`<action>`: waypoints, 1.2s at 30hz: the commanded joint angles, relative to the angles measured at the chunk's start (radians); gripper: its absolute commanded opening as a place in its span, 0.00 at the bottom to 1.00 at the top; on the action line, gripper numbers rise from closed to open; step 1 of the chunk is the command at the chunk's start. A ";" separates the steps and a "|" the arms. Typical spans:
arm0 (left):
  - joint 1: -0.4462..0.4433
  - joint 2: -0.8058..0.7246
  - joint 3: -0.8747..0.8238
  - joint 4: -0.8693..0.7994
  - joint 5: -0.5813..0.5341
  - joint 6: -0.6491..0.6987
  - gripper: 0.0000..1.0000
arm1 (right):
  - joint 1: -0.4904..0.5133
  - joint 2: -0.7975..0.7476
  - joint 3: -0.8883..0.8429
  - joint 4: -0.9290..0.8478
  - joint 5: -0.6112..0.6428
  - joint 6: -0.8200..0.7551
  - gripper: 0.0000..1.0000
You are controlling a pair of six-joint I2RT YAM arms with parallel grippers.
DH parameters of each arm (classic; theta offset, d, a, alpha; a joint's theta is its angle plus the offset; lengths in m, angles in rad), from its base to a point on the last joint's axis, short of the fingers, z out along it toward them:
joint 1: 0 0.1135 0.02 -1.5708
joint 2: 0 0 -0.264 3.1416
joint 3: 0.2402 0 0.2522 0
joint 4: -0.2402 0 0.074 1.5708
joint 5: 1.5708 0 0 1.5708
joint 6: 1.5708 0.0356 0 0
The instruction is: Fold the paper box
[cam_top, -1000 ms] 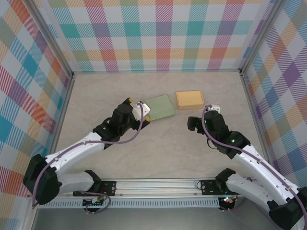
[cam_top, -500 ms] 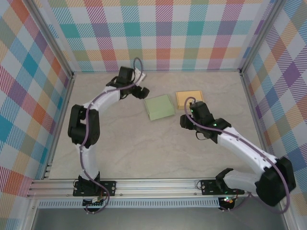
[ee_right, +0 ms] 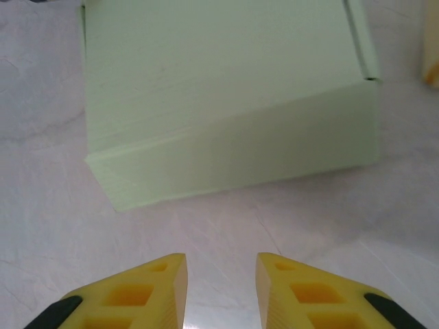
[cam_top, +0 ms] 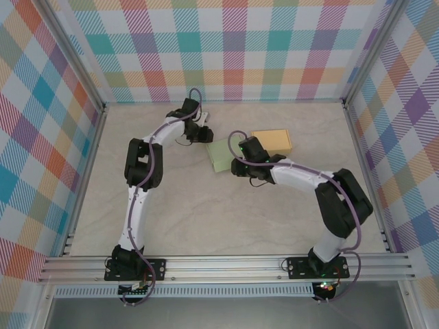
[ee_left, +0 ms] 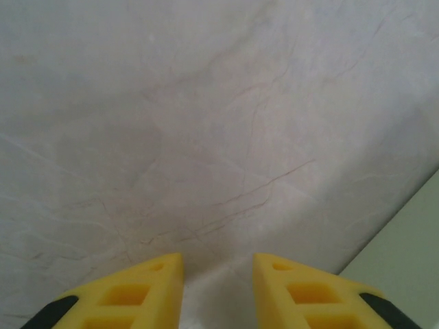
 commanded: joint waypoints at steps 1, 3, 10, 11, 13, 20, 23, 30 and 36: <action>-0.006 0.015 0.047 -0.055 0.068 -0.046 0.31 | 0.014 0.062 0.054 0.048 0.007 -0.003 0.32; -0.005 0.029 0.063 -0.065 0.077 -0.044 0.31 | 0.018 0.105 0.080 0.055 0.008 -0.005 0.31; -0.008 0.059 0.076 -0.075 0.104 -0.033 0.24 | 0.020 0.213 0.126 0.108 0.025 -0.014 0.29; -0.009 0.063 0.076 -0.078 0.105 -0.032 0.23 | 0.020 0.223 0.126 0.123 0.024 -0.012 0.29; -0.011 0.069 0.076 -0.081 0.111 -0.032 0.22 | 0.020 0.246 0.129 0.149 0.019 -0.012 0.29; -0.039 0.095 0.085 -0.096 0.120 -0.020 0.16 | 0.024 0.297 0.111 0.283 0.034 0.009 0.27; -0.049 0.107 0.088 -0.104 0.124 -0.021 0.15 | 0.027 0.315 0.097 0.360 0.049 0.022 0.27; -0.059 0.116 0.081 -0.109 0.123 -0.039 0.15 | 0.057 0.349 0.056 0.550 0.051 0.077 0.25; -0.059 0.133 0.145 -0.094 0.126 -0.054 0.18 | 0.093 0.400 0.062 0.640 0.095 0.158 0.24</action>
